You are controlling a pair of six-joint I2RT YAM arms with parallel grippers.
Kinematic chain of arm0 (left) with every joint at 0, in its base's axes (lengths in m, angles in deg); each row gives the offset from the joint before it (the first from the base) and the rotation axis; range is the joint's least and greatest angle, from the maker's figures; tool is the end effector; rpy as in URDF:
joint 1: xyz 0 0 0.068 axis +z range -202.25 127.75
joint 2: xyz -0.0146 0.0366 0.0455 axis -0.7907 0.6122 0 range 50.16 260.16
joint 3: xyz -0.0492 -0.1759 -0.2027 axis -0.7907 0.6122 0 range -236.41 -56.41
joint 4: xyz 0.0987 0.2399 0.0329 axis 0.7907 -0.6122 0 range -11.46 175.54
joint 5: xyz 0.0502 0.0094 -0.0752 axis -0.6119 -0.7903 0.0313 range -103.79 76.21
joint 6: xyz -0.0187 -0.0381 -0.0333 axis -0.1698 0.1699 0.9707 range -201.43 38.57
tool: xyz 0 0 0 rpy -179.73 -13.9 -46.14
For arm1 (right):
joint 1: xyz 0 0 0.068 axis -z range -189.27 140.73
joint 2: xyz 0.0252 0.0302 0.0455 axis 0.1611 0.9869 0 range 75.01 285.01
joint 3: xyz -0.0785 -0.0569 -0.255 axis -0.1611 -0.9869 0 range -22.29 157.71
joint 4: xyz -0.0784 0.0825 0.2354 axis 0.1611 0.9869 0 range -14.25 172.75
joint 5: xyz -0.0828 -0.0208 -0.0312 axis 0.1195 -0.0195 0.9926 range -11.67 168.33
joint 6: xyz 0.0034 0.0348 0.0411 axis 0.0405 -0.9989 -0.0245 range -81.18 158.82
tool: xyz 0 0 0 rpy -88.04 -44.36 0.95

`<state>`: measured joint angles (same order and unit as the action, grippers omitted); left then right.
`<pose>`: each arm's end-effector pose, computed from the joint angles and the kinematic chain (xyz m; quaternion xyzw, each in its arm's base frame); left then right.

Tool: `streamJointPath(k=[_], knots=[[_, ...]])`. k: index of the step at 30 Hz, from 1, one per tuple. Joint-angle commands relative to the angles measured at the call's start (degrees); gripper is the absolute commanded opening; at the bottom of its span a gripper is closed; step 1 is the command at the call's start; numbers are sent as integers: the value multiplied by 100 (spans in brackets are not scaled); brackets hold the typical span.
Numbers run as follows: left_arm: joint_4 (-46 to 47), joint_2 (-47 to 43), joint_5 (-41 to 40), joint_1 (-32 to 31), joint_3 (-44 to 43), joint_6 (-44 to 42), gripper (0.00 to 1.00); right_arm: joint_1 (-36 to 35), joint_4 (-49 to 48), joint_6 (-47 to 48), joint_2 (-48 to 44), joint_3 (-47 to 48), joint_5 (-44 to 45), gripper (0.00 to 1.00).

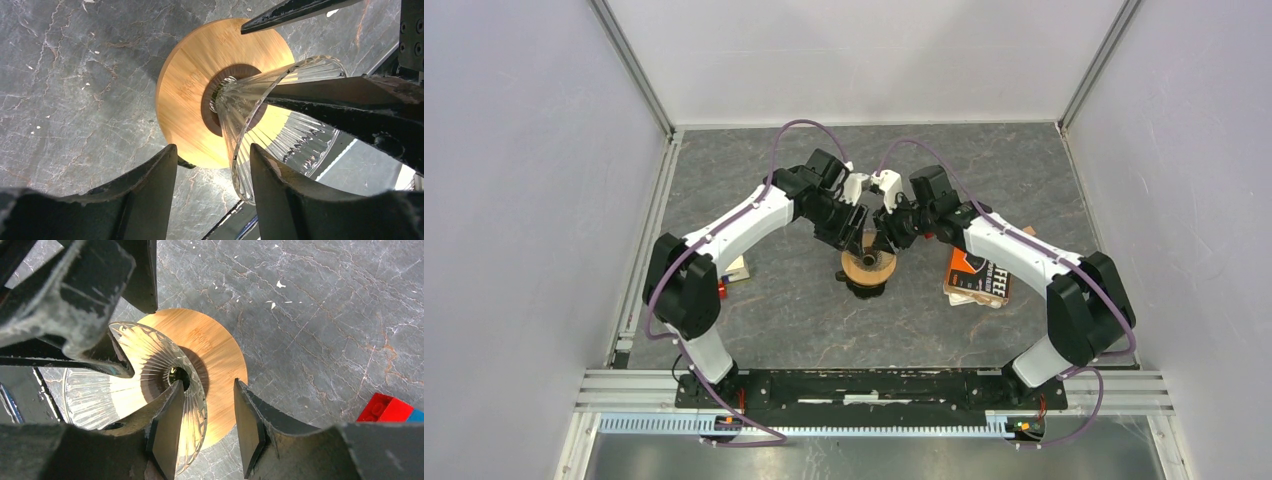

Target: Place the coffee filter in the dripper

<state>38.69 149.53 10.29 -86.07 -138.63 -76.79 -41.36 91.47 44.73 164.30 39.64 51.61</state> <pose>0.2923 -0.2133 0.2633 0.2855 0.9104 -0.2643 0.1408 0.2789 0.1938 0.2458 -0.3776 0.8139 0.2941 0.3293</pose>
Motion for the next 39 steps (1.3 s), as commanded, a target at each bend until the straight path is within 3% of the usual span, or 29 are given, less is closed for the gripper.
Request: streamJointPath(k=[1, 9, 19, 26, 34, 39], knots=[[-87, -365, 104, 67, -200, -269, 63, 43, 107, 123, -235, 312, -108, 48], [-87, -563, 236, 151, -115, -286, 59, 38, 198, 164, -324, 401, -358, 51], [-26, -601, 359, 284, 104, -298, 28, 34, 248, 182, -317, 417, -487, 44], [-26, -629, 463, 303, 179, -284, 17, 41, 219, 114, -263, 391, -682, 40], [-73, -669, 598, 300, 103, -227, 16, 44, 201, 175, -423, 242, -651, 45], [-149, -660, 607, 306, -26, -251, 28, 155, 289, 309, -686, 282, -512, 54]])
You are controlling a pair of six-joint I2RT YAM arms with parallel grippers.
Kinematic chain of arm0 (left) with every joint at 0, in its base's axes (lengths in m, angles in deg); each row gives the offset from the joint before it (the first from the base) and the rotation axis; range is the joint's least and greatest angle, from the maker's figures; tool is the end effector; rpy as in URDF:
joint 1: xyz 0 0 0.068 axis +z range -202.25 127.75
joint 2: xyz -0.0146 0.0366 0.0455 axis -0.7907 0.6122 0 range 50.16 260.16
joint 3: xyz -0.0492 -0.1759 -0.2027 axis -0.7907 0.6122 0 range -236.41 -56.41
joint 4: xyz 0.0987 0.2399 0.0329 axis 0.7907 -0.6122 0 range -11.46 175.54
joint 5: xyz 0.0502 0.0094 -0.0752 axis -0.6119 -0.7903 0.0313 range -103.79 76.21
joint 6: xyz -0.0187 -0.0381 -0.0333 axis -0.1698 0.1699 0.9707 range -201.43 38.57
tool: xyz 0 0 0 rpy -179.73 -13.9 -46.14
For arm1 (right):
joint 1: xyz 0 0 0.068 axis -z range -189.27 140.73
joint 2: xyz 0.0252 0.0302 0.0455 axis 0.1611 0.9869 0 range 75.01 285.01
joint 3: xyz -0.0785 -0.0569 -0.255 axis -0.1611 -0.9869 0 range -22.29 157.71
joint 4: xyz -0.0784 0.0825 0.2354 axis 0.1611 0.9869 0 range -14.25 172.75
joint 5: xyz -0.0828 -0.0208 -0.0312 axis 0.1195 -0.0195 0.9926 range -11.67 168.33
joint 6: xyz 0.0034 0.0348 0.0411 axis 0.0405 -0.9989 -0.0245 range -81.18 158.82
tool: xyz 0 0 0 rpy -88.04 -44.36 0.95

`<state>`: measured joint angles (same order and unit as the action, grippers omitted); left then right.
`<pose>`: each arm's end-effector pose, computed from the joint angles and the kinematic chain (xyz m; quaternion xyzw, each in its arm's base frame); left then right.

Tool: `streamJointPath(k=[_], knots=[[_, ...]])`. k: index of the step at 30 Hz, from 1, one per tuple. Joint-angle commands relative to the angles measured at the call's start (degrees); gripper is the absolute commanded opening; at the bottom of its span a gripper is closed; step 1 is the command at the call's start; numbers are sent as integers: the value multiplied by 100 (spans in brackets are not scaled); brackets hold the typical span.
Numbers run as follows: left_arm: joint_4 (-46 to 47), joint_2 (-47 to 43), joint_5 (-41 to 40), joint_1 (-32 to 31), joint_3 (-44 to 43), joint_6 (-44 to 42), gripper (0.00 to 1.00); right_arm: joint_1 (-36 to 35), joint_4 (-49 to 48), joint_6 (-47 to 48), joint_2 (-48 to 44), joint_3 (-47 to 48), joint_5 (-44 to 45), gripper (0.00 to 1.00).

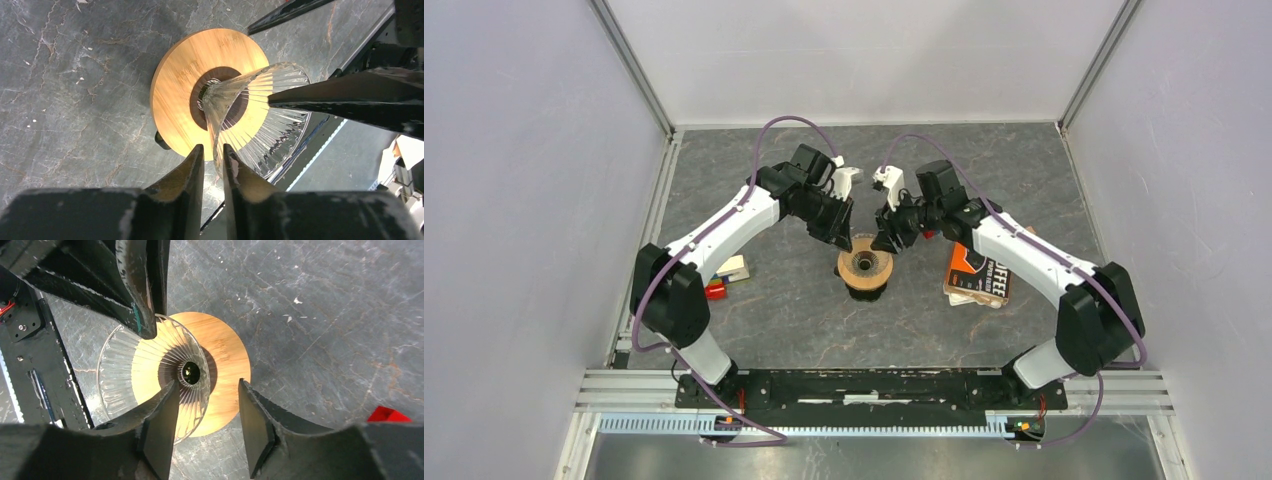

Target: Place the coffee filter in the dripper

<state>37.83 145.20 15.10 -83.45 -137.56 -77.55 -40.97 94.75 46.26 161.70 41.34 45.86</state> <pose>0.2866 -0.1937 0.2834 0.2812 0.8978 -0.3021 0.1536 0.2715 0.1902 0.2665 -0.4009 0.7886 0.3317 0.3277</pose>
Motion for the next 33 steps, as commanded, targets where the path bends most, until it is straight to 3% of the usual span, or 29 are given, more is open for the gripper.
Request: streamJointPath(k=[1, 3, 6, 10, 16, 23, 33], knots=[[-64, -238, 126, 44, -166, -177, 32, 166, -17, 197, -511, 135, 63, 57], [-64, -251, 126, 44, -215, -194, 43, 251, 121, 348, -637, 211, 34, 68], [-137, -248, 151, 44, -342, -260, 54, 426, 585, 670, -791, 429, -18, 77], [-160, -327, 188, 44, -519, -377, 63, 948, 727, 920, -1374, 170, -25, 79], [-165, -679, -96, 129, -830, -674, 91, 1758, 1480, 2399, -2339, -688, 731, 80], [7, -984, -534, 166, -860, -792, 97, 1925, 2431, 4131, -2778, -1913, 2038, 81], [129, -1049, -450, 167, -541, -661, 98, 1927, 1711, 4567, -2671, -2691, 3023, 81]])
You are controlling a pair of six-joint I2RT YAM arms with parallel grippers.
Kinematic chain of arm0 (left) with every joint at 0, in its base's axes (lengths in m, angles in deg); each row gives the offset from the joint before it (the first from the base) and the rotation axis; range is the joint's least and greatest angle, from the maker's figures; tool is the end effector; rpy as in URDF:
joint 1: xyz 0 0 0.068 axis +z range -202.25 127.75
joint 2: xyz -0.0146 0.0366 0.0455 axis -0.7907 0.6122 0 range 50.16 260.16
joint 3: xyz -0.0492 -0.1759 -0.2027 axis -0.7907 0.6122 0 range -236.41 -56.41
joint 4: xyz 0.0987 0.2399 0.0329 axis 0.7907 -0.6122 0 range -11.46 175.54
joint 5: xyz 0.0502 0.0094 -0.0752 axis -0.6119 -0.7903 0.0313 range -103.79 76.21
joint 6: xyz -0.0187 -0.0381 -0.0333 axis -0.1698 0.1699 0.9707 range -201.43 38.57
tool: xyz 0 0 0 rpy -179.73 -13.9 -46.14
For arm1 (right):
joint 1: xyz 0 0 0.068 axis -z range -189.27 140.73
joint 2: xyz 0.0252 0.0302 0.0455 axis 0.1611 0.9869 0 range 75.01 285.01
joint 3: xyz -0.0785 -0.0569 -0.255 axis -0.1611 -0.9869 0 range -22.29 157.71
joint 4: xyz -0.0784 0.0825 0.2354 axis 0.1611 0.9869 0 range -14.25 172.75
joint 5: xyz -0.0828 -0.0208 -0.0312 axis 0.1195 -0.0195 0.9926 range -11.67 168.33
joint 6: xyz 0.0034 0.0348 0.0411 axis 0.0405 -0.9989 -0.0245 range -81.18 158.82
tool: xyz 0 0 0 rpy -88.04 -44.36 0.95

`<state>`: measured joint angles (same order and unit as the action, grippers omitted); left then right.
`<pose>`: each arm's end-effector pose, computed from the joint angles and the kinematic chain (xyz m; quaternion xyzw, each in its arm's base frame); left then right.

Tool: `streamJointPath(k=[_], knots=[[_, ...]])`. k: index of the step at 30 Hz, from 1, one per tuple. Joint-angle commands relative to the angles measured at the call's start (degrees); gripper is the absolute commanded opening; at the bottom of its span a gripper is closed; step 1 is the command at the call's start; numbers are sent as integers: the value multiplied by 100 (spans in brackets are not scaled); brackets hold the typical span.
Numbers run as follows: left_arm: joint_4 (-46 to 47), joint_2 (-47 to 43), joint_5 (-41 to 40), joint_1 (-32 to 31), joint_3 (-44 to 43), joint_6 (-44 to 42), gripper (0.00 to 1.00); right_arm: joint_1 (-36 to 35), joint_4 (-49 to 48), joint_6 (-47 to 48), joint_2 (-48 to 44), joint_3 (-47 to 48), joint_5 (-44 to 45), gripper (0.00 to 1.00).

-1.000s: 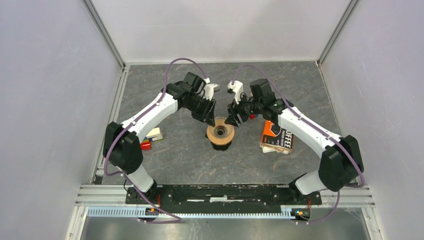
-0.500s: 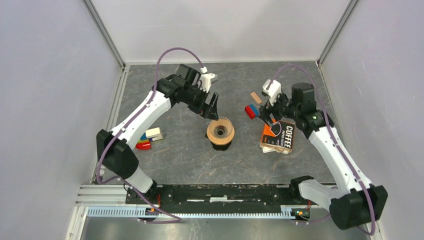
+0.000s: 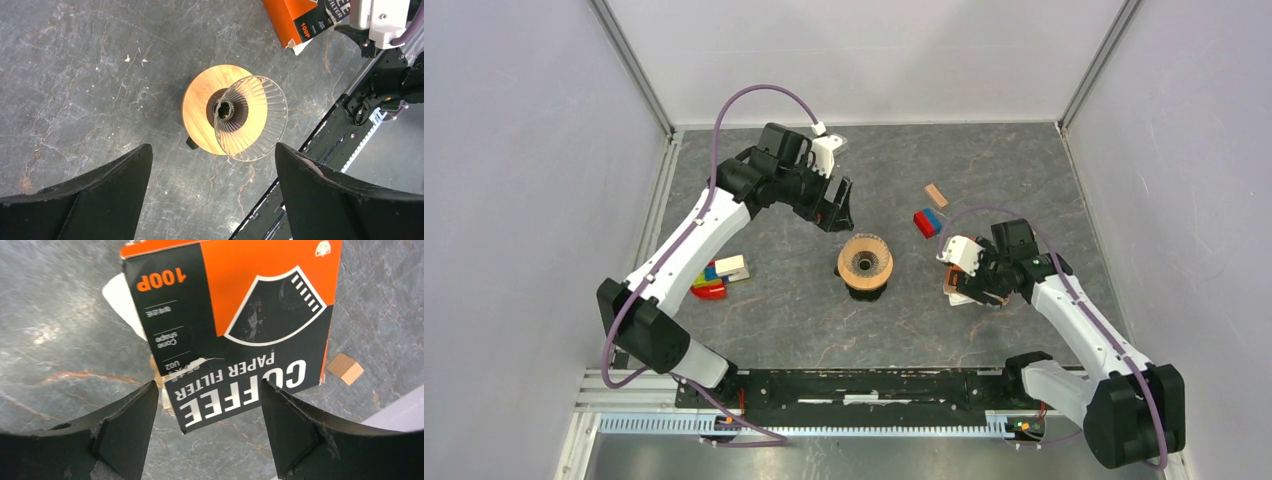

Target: Place the coffee filter in the dripper

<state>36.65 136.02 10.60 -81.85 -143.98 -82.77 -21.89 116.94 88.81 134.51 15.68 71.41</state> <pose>0.2679 -0.1691 0.3660 0.3171 0.8565 -0.2777 0.2980 0.1806 0.0448 0.2096 -0.5162 0.8214 -0.0199 0.2417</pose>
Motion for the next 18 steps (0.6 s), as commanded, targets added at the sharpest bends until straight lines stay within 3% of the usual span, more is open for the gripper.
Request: streamJointPath(k=[1, 18], knots=[[248, -134, -3, 7, 102, -146, 98, 17, -667, 269, 73, -137, 524, 80], [313, -188, -42, 7, 195, -190, 99, 155, -1496, -241, 1657, 1266, 711, 70]])
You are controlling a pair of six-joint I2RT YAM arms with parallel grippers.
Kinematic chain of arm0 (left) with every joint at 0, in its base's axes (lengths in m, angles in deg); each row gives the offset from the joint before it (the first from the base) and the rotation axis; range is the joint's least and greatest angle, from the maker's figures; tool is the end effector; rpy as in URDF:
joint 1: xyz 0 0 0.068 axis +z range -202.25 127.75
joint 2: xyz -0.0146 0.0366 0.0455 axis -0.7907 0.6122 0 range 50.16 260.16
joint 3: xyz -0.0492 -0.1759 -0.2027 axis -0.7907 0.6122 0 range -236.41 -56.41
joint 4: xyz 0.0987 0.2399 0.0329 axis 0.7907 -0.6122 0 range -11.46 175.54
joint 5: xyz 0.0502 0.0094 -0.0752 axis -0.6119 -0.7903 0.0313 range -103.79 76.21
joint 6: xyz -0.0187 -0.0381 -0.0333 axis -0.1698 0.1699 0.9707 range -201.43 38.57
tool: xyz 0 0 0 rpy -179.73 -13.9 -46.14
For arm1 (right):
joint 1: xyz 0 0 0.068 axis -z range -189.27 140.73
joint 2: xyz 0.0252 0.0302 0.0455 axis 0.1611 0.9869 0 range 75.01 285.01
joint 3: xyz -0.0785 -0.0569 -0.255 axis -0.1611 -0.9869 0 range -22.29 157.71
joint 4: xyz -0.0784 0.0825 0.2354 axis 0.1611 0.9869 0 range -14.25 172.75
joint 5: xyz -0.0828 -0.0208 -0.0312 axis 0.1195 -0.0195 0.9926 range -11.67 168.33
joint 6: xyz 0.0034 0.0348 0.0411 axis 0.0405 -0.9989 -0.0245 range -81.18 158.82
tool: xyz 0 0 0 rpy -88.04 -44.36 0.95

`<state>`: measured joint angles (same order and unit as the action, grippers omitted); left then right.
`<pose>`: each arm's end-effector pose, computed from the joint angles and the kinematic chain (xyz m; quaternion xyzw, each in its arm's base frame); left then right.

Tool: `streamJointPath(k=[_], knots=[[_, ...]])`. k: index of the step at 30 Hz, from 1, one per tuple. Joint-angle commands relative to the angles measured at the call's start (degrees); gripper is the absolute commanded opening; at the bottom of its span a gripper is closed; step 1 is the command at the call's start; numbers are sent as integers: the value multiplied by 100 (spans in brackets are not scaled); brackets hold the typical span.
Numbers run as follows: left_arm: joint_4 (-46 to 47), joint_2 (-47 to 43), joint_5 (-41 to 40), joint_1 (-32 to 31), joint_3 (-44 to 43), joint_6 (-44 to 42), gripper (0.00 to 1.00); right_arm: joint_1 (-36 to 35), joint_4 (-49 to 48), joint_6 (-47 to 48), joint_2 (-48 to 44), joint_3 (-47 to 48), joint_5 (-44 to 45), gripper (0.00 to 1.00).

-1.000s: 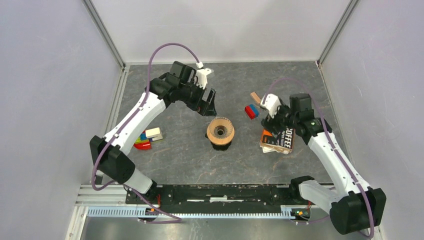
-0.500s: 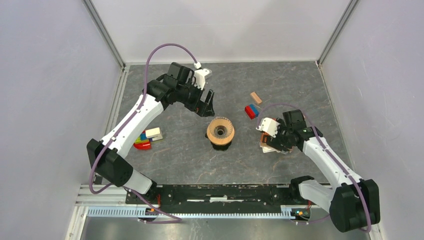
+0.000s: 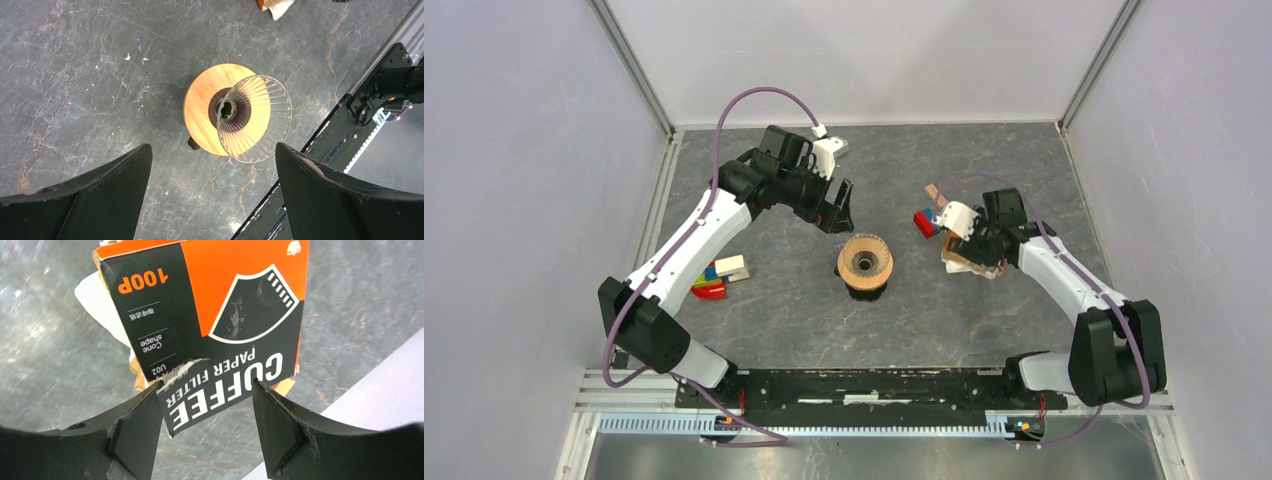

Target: Place the coffee filter in the dripper

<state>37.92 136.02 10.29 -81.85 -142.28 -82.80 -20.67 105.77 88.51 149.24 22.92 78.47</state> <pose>0.2692 -0.1696 0.3582 0.3162 0.8586 -0.2748 0.2955 0.2431 0.0489 0.2071 -0.4896 0.8301 -0.0887 0.2517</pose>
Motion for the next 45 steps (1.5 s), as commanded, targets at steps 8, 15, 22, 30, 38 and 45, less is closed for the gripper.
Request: streamJointPath(k=[8, 15, 22, 30, 38, 45], knots=[[189, -359, -223, 7, 74, -333, 99, -115, 206, -131, -553, 326, -978, 61], [192, -398, -387, 7, 69, -420, 99, -1111, -294, 29, -549, -388, -69, 46], [191, -339, -465, 7, 49, -392, 99, -1564, -746, 250, -67, -566, 565, 44], [191, -281, -474, 13, 43, -366, 99, -1859, -1222, 494, 341, -727, 964, 45], [192, -235, -474, 11, 42, -378, 99, -2017, -1644, 741, 524, -948, 1365, 45], [191, -219, -450, 12, 47, -380, 99, -2132, -2022, 943, 559, -1134, 1621, 44]])
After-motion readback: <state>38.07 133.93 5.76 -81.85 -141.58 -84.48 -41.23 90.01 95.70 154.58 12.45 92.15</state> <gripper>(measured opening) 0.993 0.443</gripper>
